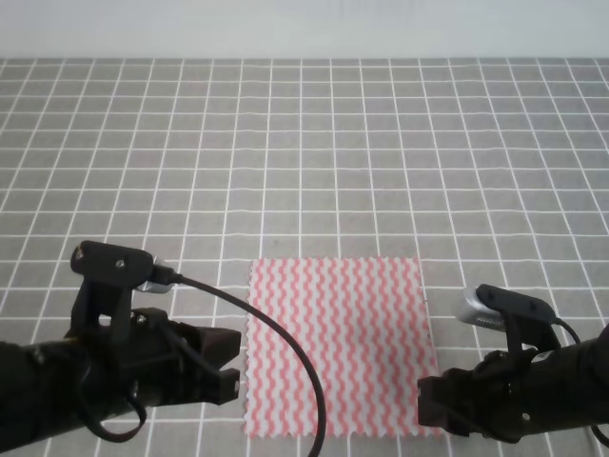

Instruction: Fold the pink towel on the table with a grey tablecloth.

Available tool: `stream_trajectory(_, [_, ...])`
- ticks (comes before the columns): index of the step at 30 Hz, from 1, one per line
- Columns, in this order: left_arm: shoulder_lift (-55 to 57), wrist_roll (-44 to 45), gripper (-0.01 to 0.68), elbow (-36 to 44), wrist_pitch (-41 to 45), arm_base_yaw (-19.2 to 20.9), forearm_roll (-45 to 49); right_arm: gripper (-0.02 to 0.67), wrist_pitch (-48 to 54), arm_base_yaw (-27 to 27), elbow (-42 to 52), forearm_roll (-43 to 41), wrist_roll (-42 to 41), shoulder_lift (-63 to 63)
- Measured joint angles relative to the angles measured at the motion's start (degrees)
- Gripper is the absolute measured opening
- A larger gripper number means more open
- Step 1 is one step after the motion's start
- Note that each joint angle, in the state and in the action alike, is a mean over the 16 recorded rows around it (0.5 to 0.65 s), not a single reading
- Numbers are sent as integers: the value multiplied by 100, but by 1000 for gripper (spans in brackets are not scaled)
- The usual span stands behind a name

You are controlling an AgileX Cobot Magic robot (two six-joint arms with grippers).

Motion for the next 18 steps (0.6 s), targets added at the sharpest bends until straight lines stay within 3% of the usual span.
stream_trajectory(18, [11,77,-2,-1,39,2,1,250,32,3,-9,-68,6,144])
